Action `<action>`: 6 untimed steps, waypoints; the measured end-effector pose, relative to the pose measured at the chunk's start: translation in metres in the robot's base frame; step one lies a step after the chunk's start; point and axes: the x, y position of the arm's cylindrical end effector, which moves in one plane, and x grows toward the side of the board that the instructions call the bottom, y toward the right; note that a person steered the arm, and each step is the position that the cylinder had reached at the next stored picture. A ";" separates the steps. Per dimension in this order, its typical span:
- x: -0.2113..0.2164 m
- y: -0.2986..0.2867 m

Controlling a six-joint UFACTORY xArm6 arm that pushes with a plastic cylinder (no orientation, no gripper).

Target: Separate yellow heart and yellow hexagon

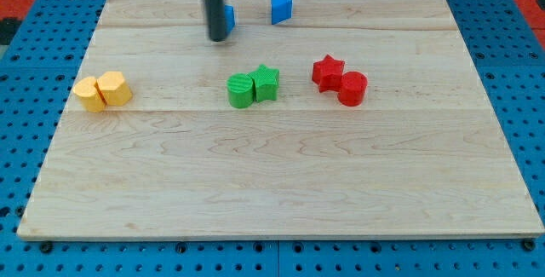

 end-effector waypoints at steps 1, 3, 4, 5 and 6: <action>-0.004 -0.006; -0.045 0.048; -0.028 0.022; 0.050 -0.008; 0.132 0.001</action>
